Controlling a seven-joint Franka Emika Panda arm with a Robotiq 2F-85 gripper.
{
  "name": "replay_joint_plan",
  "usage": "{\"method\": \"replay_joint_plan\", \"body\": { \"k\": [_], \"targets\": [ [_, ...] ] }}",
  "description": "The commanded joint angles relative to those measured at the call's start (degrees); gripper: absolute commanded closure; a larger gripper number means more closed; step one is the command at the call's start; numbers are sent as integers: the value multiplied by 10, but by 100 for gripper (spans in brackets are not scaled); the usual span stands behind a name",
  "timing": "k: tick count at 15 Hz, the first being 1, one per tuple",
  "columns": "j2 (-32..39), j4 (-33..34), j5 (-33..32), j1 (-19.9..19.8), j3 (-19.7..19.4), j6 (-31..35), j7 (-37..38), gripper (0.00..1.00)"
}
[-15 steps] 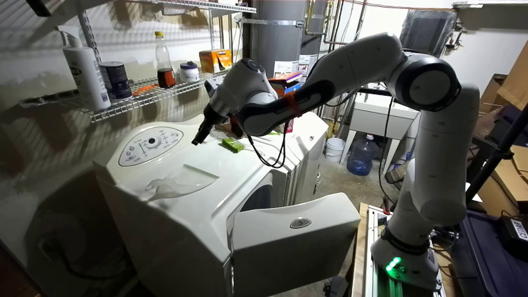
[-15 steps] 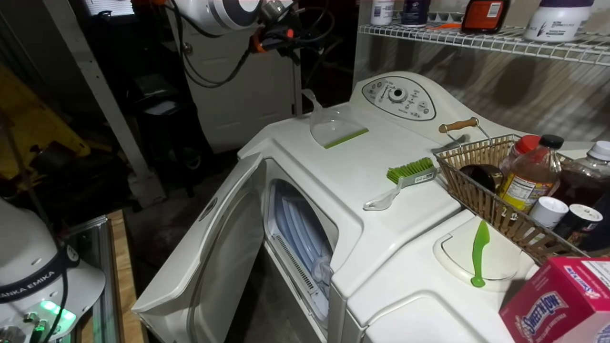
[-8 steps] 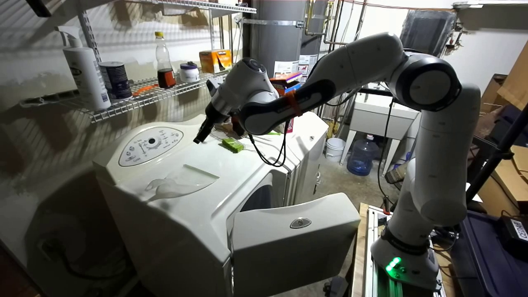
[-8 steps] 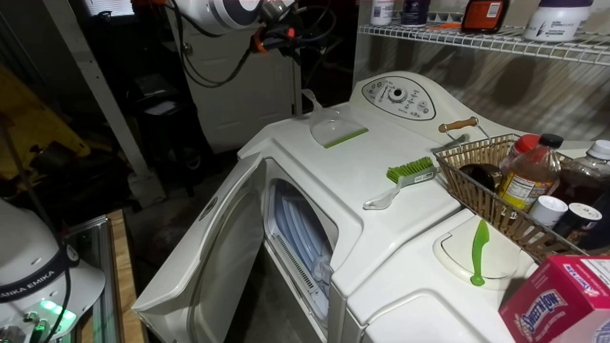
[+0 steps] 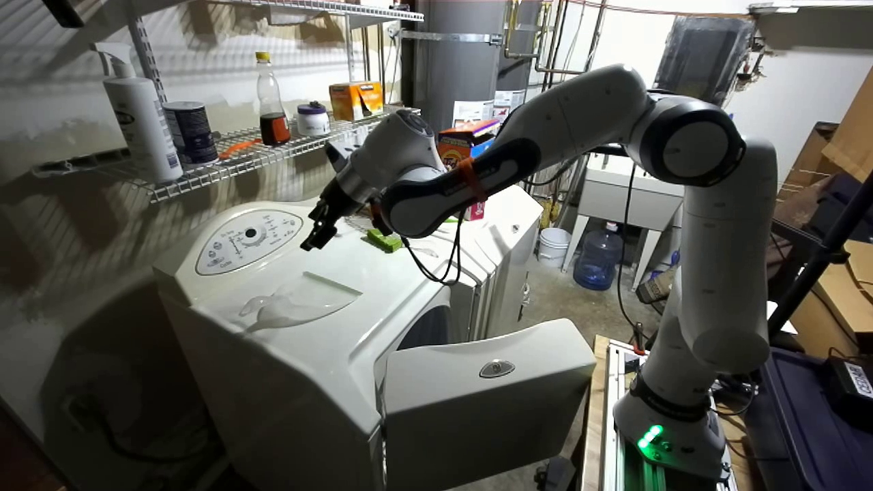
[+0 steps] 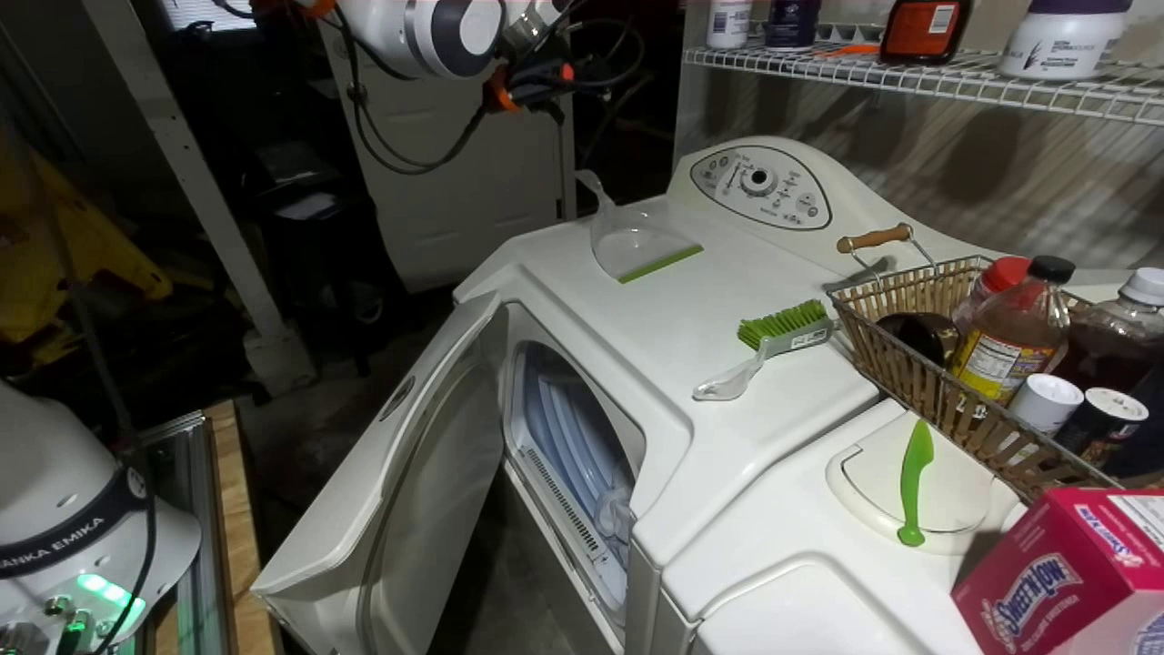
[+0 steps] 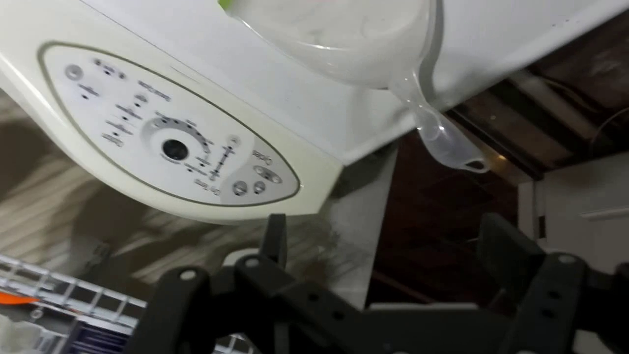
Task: Shift the dust pan to the right
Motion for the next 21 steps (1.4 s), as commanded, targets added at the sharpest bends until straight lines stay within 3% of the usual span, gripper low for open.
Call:
{"method": "replay_joint_plan", "body": {
  "k": [1,5,9,10,13,21],
  "targets": [
    [81,88,63,-51,96,-23,-152,0],
    [157,185,86,-123,208,-110,-306,0],
    [214,246,86,-153,256,-199,-439,0],
    [217,253,122,-127,228,-212,-487,0],
    [244,269,138,-106,216,-249,-579,0],
    [285,361,121,-38,142,-371,-787,0]
  ]
}}
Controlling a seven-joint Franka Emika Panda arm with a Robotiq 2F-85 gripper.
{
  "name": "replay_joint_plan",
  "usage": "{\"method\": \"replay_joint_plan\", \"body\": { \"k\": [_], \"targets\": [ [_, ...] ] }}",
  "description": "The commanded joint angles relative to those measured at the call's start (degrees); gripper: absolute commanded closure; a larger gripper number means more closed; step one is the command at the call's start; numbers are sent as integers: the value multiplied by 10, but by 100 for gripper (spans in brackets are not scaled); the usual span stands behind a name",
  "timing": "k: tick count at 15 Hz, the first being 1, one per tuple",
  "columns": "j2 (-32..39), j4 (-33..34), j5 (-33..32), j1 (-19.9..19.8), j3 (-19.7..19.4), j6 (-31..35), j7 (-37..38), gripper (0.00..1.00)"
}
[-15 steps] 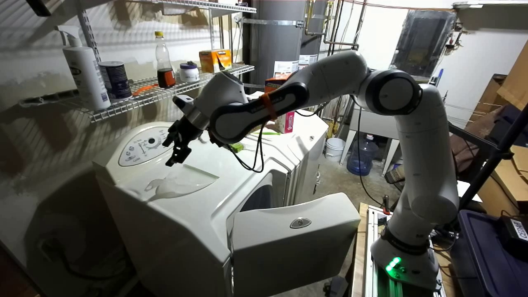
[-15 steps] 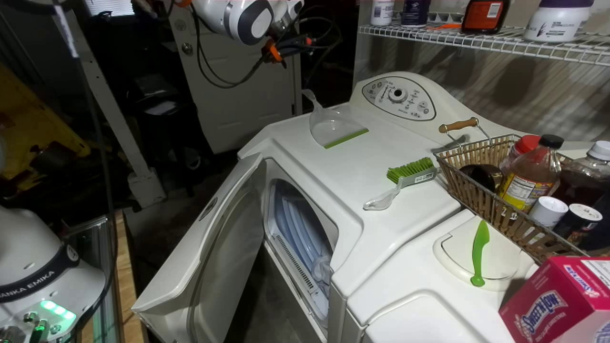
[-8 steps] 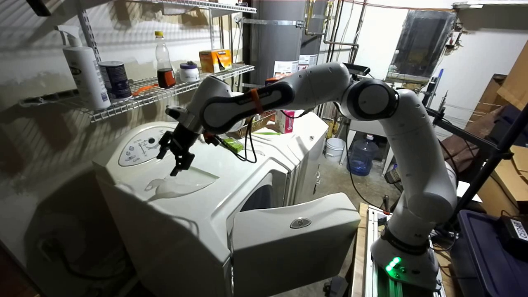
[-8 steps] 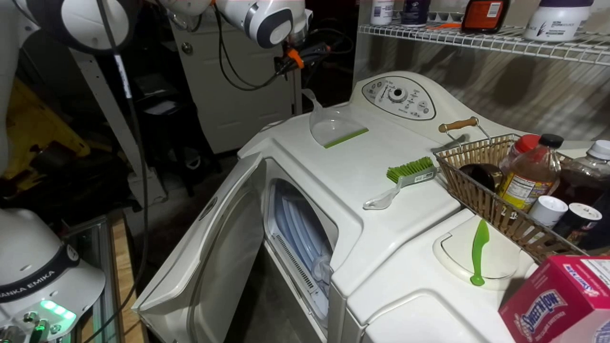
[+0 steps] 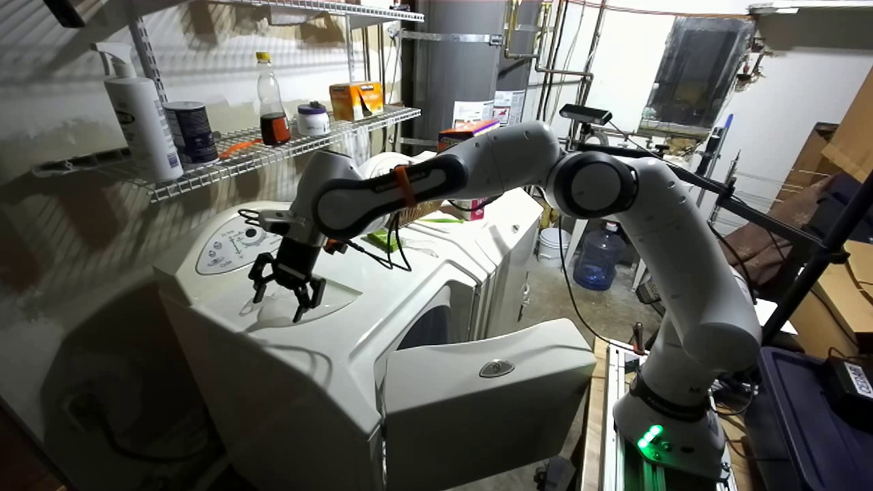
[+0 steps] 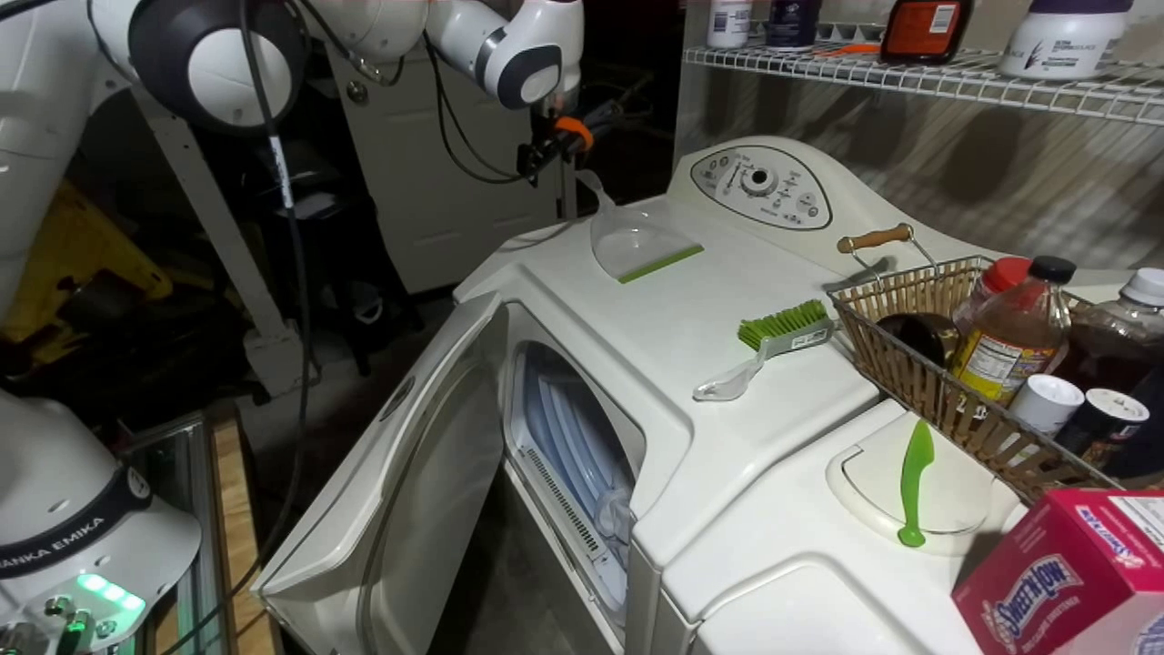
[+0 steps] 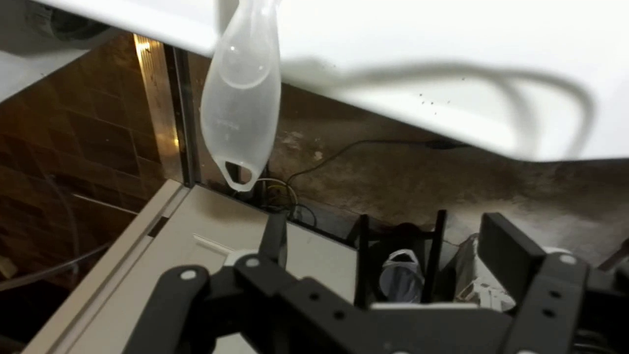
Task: Shift the dust pan to the right
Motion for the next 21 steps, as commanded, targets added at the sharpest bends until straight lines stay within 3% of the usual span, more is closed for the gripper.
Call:
{"method": "replay_joint_plan", "body": {
  "k": [1,9,21],
  "targets": [
    [23,71,3,32,-45,-49,-84,0],
    [62,143,5,86,-126,-45,3,0],
    [137,246,-13,127,-157,-42,122,0]
  ]
}}
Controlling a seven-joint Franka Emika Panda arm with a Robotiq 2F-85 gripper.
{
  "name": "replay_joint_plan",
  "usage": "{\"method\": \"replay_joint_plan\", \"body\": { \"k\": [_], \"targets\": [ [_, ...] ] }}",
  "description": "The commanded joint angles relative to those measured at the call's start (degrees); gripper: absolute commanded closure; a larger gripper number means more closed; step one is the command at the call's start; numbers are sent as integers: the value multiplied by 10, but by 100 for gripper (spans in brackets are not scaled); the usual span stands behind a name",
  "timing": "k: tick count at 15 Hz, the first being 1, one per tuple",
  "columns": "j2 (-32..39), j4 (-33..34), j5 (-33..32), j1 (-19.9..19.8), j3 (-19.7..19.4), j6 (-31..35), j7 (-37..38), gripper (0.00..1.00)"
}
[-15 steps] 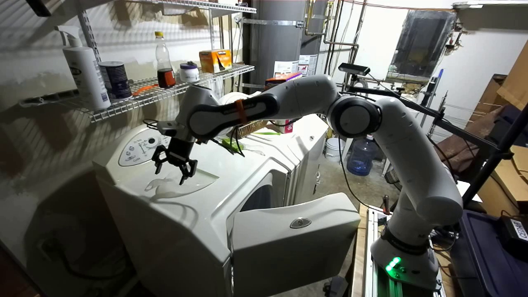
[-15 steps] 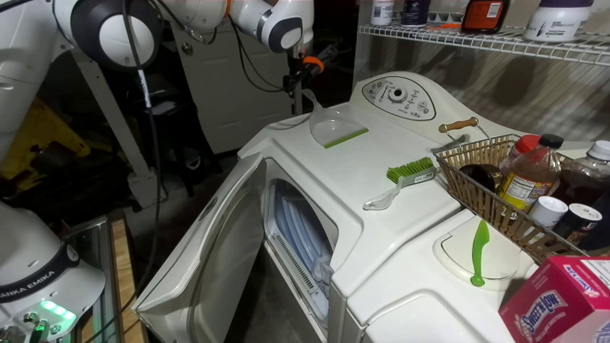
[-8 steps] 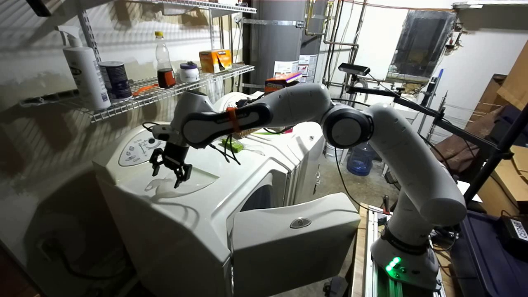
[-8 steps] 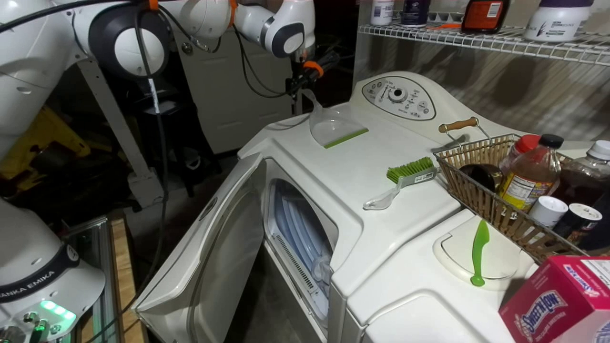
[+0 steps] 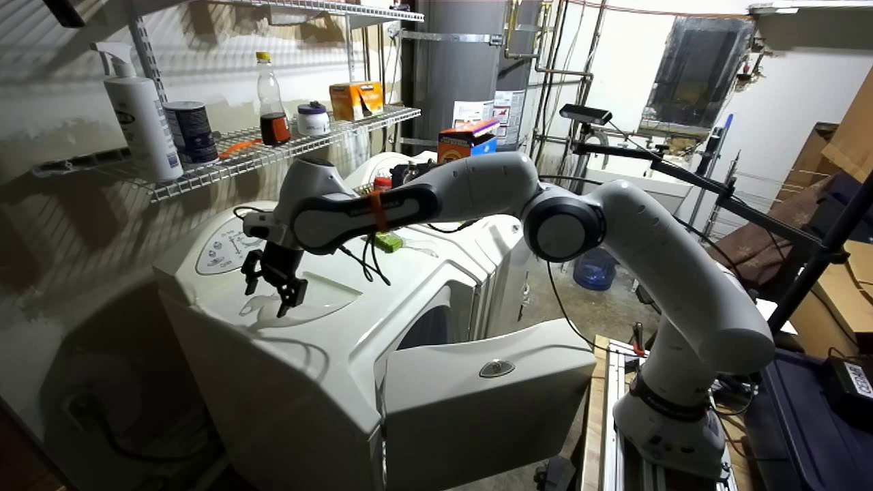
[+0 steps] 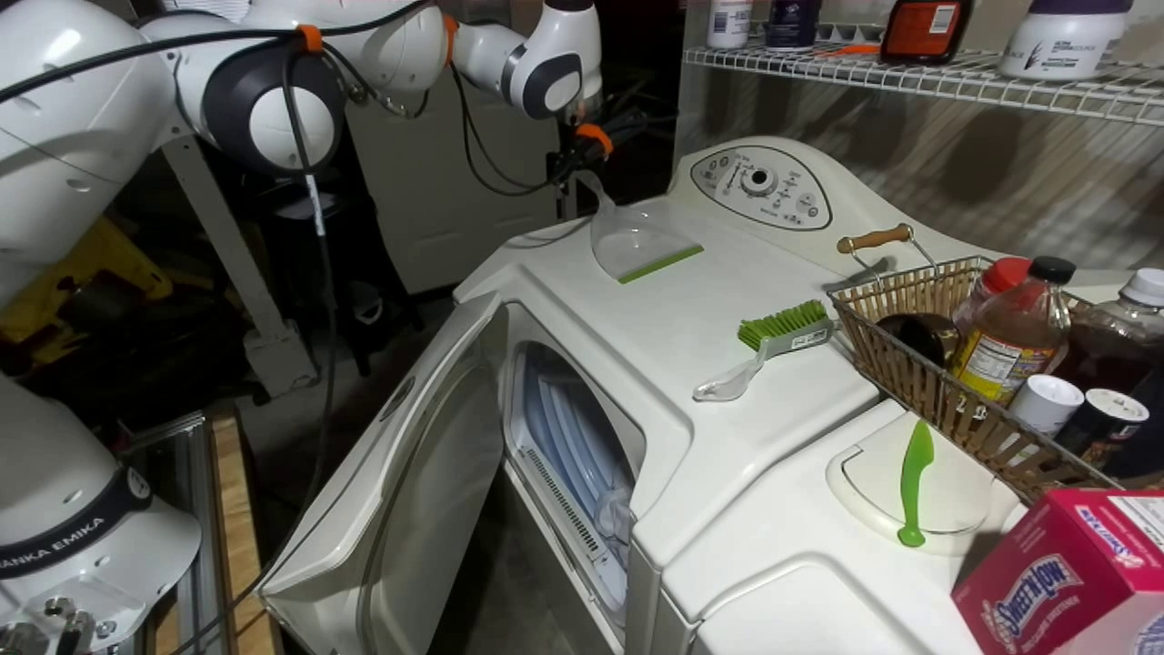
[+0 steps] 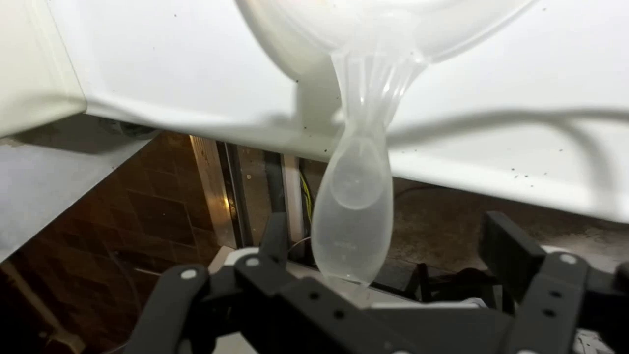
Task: Shift the dust pan to the right
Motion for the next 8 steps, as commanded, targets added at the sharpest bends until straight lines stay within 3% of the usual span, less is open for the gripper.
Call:
{"method": "replay_joint_plan", "body": {
  "k": [1,3,8],
  "targets": [
    [39,65,-11,15,-10,-17,26,0],
    [44,72,-8,17,-13,-20,26,26],
    [45,90,-8,17,-15,-39,22,62]
  ]
}}
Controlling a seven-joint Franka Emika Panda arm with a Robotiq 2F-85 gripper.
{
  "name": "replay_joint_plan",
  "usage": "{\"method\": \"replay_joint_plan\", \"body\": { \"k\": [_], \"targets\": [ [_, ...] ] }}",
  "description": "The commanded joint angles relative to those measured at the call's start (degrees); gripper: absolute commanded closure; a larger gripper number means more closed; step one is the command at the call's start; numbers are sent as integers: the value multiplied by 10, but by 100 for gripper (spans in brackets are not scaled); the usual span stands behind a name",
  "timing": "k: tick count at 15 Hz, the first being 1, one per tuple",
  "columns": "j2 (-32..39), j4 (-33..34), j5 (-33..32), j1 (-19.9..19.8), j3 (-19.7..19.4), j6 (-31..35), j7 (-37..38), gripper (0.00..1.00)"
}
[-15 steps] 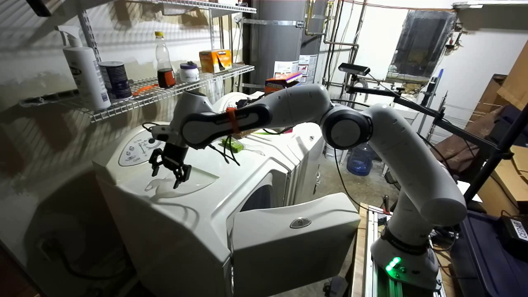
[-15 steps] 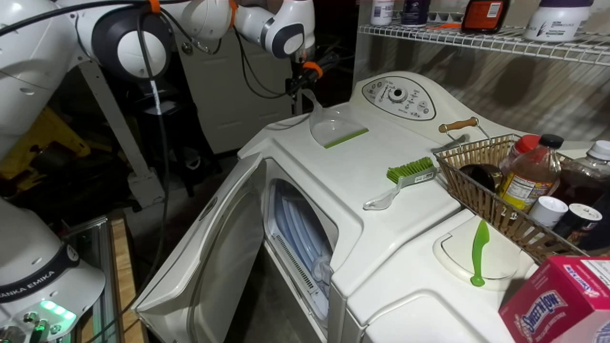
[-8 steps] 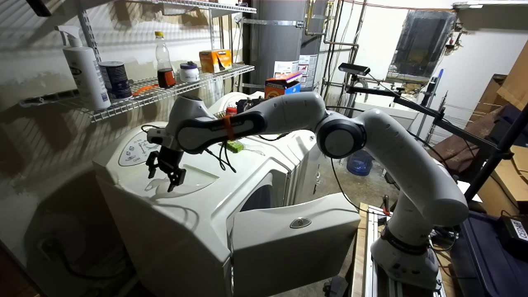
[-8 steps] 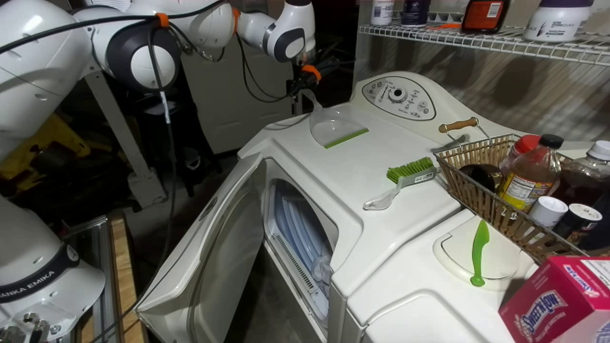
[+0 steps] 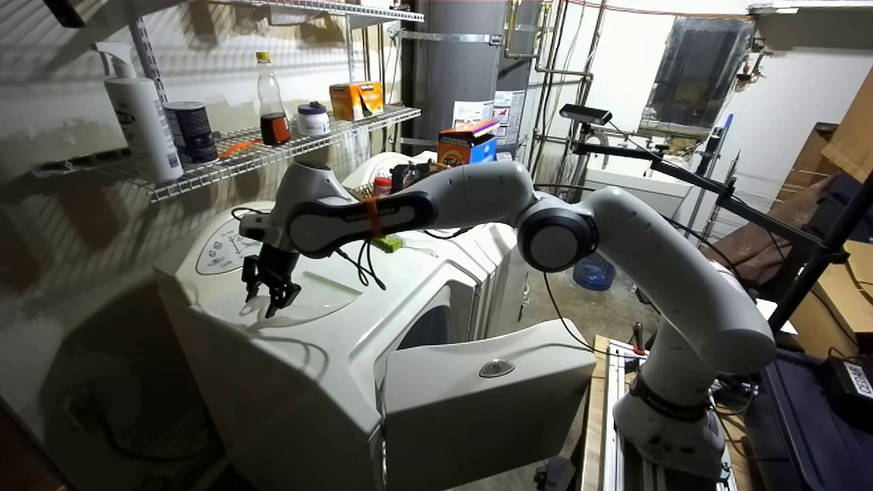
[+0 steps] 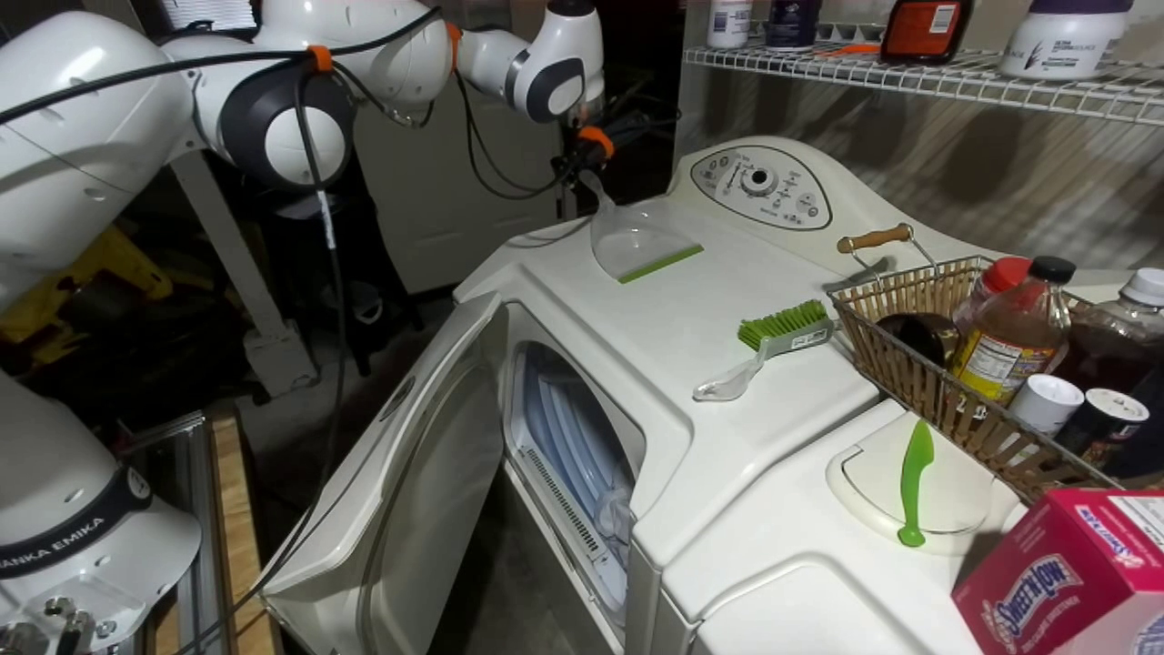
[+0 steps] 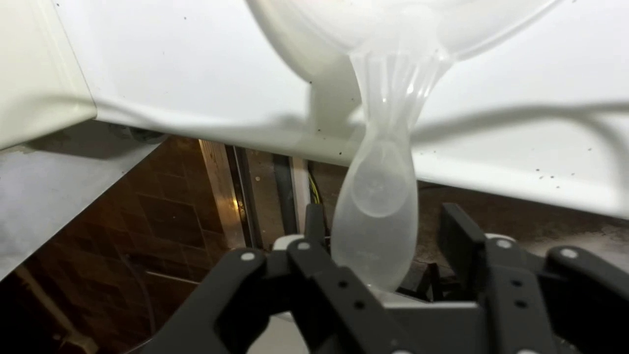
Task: Shift the dust pan to the right
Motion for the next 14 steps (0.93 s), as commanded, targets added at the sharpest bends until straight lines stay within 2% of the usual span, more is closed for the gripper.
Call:
{"method": "replay_joint_plan", "body": {
  "k": [1,3,4,8,11,14],
  "targets": [
    [11,44,-8,6,-8,-37,9,68],
    [6,51,-10,6,-12,-58,12,83],
    [3,54,-10,6,-13,-71,14,87],
    [8,75,-4,6,-12,-111,17,87],
    [2,82,-37,31,-60,-101,116,87],
    [1,98,-36,34,-89,-108,204,87]
  ]
}}
